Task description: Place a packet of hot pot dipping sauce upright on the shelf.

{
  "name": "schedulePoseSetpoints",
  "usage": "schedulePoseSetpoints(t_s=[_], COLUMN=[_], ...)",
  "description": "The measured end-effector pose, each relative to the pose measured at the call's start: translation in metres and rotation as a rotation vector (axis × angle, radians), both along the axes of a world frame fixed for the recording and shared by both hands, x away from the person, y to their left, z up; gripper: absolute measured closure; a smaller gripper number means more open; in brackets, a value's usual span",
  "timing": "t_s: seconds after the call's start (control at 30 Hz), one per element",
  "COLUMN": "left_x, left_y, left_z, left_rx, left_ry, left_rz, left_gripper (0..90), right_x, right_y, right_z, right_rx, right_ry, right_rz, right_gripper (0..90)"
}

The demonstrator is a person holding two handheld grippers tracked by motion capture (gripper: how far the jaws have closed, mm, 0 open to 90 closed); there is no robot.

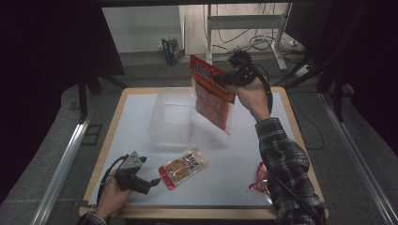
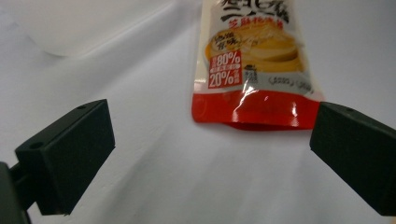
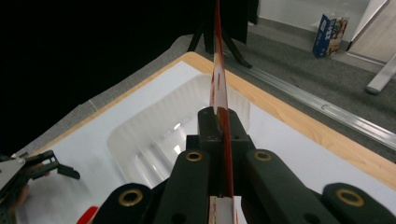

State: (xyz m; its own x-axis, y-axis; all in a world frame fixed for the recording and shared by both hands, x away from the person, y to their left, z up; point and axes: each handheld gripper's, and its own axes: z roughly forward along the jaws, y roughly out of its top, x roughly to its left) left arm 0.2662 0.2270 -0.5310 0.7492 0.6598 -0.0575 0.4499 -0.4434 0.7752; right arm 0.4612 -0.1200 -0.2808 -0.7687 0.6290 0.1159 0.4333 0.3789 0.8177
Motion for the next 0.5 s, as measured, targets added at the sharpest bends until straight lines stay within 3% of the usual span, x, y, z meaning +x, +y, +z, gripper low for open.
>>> schedulePoseSetpoints(t_s=[0.23, 0.37, 0.5], left_x=[-0.001, -0.002, -0.003], left_y=[0.002, 0.002, 0.002], left_z=[0.003, 0.002, 0.003], left_rx=[-0.040, -0.041, -0.028], left_ry=[0.002, 0.001, -0.025], left_rz=[0.018, 0.024, 0.027], left_gripper=[0.0, 0.0, 0.0], right_x=[0.007, 0.010, 0.014], right_y=[0.015, 0.023, 0.034], right_z=[0.008, 0.010, 0.012], right_rx=[0.019, 0.026, 0.032], right_ry=[-0.016, -0.021, -0.029], right_rz=[-0.007, -0.009, -0.011], right_gripper=[88.9, 88.9, 88.9])
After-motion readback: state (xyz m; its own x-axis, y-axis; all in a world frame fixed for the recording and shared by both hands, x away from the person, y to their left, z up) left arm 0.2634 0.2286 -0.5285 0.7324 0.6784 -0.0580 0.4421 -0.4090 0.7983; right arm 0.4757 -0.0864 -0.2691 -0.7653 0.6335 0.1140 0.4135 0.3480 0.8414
